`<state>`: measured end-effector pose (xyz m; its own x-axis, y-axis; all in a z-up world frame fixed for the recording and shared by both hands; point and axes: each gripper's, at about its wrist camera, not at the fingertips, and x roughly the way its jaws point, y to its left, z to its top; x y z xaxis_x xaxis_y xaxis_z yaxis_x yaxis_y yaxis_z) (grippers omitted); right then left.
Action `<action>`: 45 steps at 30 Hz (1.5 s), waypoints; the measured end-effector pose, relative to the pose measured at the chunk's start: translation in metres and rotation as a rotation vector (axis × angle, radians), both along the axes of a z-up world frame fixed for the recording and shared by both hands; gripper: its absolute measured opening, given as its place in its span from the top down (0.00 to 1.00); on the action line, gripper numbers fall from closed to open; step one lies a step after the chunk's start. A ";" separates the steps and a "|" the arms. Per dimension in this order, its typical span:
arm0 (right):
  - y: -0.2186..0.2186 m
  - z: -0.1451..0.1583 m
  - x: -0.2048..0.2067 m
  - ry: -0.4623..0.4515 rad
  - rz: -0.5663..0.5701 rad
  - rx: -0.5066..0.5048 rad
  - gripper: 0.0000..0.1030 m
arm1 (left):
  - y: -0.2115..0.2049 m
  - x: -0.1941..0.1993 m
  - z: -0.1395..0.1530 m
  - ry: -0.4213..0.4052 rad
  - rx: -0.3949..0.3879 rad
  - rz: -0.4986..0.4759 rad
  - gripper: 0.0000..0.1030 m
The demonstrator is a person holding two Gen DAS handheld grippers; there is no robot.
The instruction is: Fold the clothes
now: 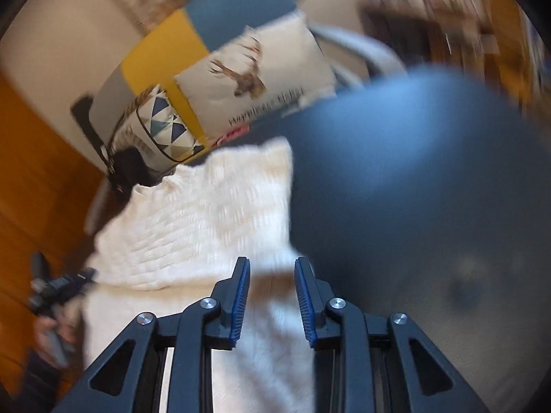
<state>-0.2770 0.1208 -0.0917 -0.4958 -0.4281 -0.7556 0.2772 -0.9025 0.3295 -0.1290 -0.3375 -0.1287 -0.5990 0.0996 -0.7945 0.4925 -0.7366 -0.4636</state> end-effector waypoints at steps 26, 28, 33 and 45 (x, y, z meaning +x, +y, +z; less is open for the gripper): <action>-0.049 -0.030 -0.074 0.060 0.005 0.372 0.91 | -0.016 -0.016 0.008 0.074 0.042 -0.003 0.76; -0.053 -0.019 -0.064 0.090 0.021 0.325 0.86 | -0.015 -0.025 0.007 0.058 0.050 -0.037 0.75; -0.082 -0.012 -0.040 0.101 0.124 0.268 0.80 | -0.002 -0.040 -0.001 0.008 0.024 -0.090 0.75; -0.083 -0.040 -0.037 0.098 0.074 0.440 0.82 | -0.007 -0.038 -0.006 0.001 0.036 -0.009 0.84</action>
